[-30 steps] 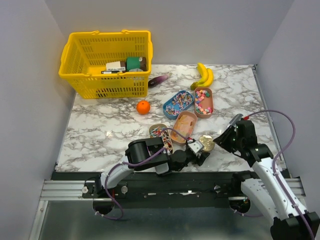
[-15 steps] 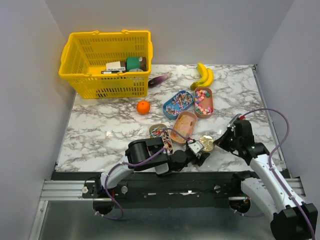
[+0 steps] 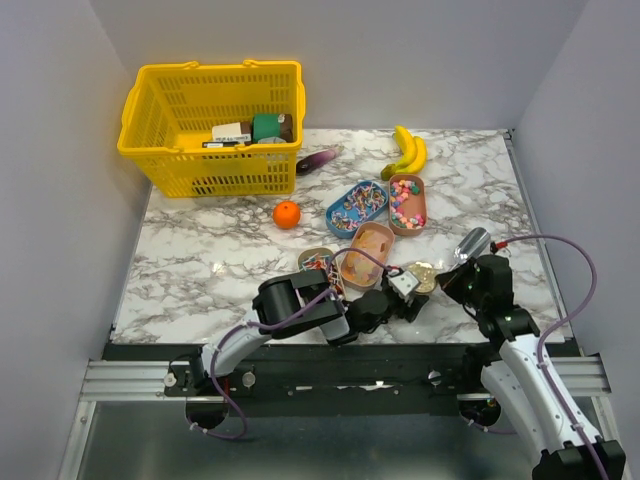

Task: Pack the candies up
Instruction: Screw the bottle lid onto the packing bottle.

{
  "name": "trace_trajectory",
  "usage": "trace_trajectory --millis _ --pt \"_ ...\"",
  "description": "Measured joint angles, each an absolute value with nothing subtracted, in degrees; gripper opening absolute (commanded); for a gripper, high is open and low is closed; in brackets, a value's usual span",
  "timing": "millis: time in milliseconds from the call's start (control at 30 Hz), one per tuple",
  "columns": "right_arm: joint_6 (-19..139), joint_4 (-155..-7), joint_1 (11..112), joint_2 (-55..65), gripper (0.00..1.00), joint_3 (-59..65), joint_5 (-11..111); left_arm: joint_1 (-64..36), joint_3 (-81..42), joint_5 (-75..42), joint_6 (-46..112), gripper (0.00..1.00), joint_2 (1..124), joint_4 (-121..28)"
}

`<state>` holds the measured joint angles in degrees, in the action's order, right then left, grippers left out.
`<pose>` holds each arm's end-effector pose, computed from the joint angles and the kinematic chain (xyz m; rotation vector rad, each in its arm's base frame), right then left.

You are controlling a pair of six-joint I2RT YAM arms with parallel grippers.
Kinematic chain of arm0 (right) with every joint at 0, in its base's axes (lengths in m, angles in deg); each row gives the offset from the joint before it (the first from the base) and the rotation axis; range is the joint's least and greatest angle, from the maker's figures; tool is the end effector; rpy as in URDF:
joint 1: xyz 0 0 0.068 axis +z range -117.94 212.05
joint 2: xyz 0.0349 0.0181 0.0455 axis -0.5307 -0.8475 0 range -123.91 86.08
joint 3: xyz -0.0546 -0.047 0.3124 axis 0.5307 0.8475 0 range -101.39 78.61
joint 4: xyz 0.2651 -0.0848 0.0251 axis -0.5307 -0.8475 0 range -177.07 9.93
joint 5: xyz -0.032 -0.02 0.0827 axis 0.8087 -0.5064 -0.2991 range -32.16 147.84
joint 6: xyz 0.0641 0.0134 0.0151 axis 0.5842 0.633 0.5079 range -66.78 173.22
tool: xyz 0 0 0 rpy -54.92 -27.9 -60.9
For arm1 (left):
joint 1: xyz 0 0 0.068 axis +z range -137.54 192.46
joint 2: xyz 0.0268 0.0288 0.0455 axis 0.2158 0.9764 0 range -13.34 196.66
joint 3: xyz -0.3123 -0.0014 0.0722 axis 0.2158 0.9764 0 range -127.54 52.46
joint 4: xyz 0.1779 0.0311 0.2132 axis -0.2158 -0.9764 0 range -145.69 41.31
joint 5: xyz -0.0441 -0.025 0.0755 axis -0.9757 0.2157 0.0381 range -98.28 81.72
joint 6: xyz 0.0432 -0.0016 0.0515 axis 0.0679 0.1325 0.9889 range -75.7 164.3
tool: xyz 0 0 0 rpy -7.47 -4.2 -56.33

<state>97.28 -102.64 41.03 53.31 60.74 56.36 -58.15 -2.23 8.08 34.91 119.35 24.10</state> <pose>0.1268 0.0214 0.1954 0.6728 2.1767 0.5283 0.1705 -0.4391 0.0864 0.6774 1.5855 -0.8150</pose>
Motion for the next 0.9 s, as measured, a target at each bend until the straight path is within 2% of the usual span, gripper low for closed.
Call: trace_trajectory --millis 167,200,267,300,333,400,433,567,900 --pt "97.6 -103.5 40.9 55.0 0.01 60.9 58.5 -57.8 -4.6 7.6 34.8 0.51 119.9 22.0" --pt "97.6 -104.1 40.9 55.2 0.01 60.6 58.6 -57.8 -4.8 7.5 34.8 0.55 119.9 21.7" --pt "98.0 -106.7 41.0 55.6 0.17 59.7 58.4 -57.6 -5.2 7.5 34.8 0.62 119.9 21.0" --pt "98.4 -108.3 41.1 55.8 0.22 59.2 57.7 -57.6 -5.3 7.3 34.8 0.73 119.9 20.9" --pt "98.6 -109.7 41.4 55.9 0.31 58.8 56.7 -57.4 -5.3 7.1 34.8 0.80 119.9 20.8" --pt "99.4 -112.5 42.5 55.7 0.43 58.2 54.3 -57.3 -5.1 6.6 34.6 0.94 119.7 20.7" --pt "99.7 -113.8 42.8 55.6 0.55 57.8 53.5 -57.3 -5.0 6.2 34.5 0.97 119.5 20.5" --pt "100.0 -117.7 43.3 55.8 0.69 56.4 52.4 -57.2 -3.8 5.5 33.8 0.99 118.1 19.6" --pt "99.9 -120.1 43.3 59.0 0.75 52.5 52.5 -57.5 0.6 4.4 31.2 0.99 113.3 16.3"
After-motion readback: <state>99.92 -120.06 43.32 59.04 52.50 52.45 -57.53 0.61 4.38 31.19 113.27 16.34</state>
